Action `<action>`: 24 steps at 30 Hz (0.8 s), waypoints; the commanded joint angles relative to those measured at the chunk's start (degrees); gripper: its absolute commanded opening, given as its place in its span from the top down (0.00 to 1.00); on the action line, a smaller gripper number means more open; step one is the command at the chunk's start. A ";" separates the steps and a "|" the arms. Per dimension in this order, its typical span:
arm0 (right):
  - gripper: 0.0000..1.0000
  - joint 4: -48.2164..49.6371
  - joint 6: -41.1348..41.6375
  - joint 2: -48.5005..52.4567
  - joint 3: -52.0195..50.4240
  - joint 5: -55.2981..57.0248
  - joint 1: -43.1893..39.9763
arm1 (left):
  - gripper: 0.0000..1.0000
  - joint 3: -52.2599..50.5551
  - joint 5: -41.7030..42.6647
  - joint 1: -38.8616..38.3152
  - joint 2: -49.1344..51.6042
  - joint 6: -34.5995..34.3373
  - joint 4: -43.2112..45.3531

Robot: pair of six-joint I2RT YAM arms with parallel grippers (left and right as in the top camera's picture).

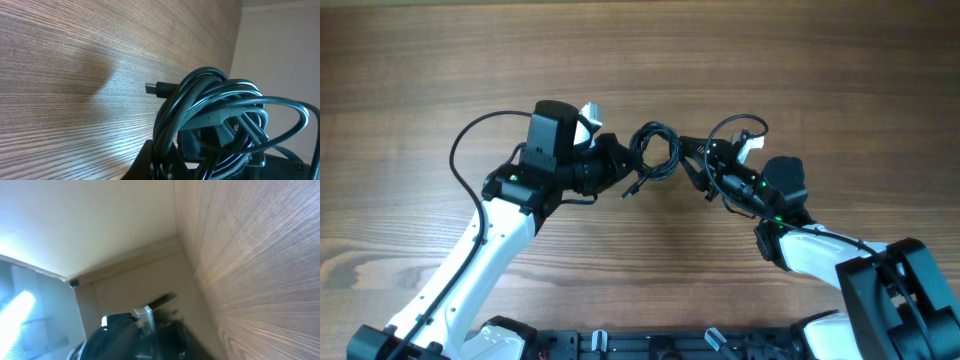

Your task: Untangle cables

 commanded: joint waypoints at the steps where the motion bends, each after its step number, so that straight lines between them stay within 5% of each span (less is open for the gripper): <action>1: 0.93 0.81 0.20 0.92 0.39 1.38 0.17 | 0.96 0.70 1.16 -0.13 -0.20 1.27 0.87; 4: 0.96 -1.38 -7.28 0.92 0.39 1.38 0.17 | 0.96 0.70 1.16 0.46 -0.22 1.14 3.21; 8: 0.96 -16.04 -23.61 0.92 0.37 1.25 -2.60 | 0.96 0.70 1.46 6.27 -1.11 1.16 6.14; 14: 0.95 -19.82 -31.21 0.92 0.37 -1.25 -8.52 | 0.96 0.70 3.72 11.54 -1.20 1.18 6.21; 17: 0.88 -20.00 -31.74 0.92 0.37 -1.73 -8.57 | 0.96 0.70 3.34 11.54 -1.20 1.18 6.21; 18: 0.82 -19.98 -31.78 0.92 0.37 -2.75 -8.57 | 0.96 0.70 2.08 11.54 -1.18 1.14 6.19; 19: 0.21 -19.71 -32.98 0.92 0.39 -5.01 -8.57 | 0.96 0.70 -0.33 11.54 -1.18 1.05 6.21; 20: 0.00 -18.56 -36.79 0.92 0.39 -7.56 -8.57 | 0.96 0.70 -2.03 11.54 -1.18 -0.35 6.19; 24: 0.01 -12.66 -48.13 0.33 0.39 -20.98 -8.55 | 0.96 0.70 -5.62 11.50 -1.18 -13.46 5.99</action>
